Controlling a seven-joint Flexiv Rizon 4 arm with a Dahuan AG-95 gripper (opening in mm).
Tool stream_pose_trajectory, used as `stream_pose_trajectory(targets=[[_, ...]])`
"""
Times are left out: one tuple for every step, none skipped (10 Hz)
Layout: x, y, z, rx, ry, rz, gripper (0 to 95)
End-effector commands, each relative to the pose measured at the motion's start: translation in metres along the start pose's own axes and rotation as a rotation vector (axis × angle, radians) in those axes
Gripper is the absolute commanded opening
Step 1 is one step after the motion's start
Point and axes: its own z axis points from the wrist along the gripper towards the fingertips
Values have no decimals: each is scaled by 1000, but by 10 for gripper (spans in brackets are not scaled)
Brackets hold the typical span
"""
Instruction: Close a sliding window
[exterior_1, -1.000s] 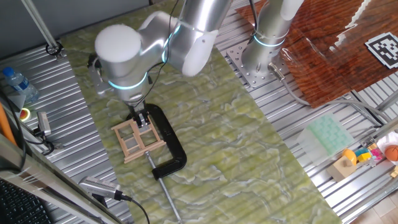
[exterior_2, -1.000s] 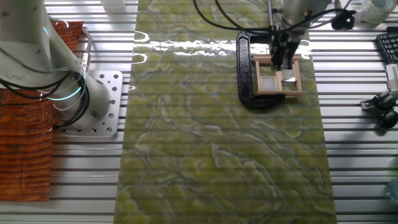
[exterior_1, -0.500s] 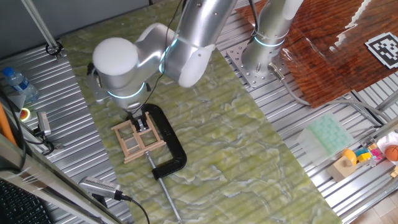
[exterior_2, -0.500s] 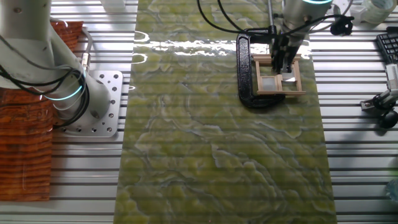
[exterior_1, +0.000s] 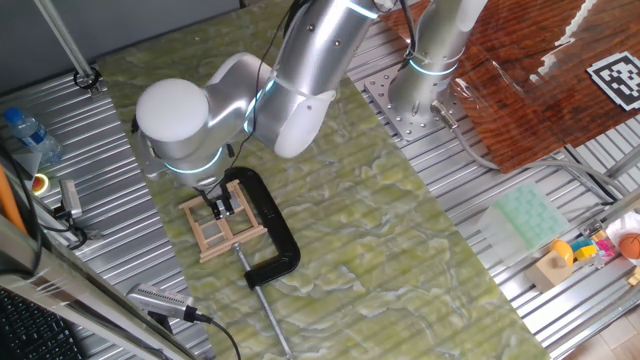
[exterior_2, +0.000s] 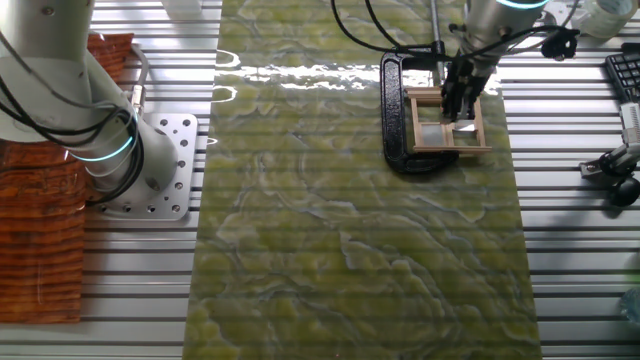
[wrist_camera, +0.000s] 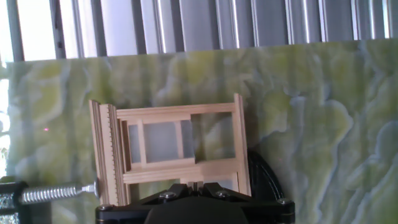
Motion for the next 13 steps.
stream_pose_trajectory(targets=[[0,1,6,30,12,-4,0],[1,2,8,32,13,-3,0],[1,3,8,35,13,-2,0],[1,3,8,35,13,-3,0],[1,3,9,42,15,-4,0],[2,3,11,52,16,-4,0],[2,3,13,57,17,-3,0],[3,3,17,62,19,0,0],[3,3,17,65,19,1,0],[3,3,17,66,18,-1,0],[3,3,17,66,18,0,0],[3,3,17,65,19,1,0],[3,4,17,64,21,1,0]])
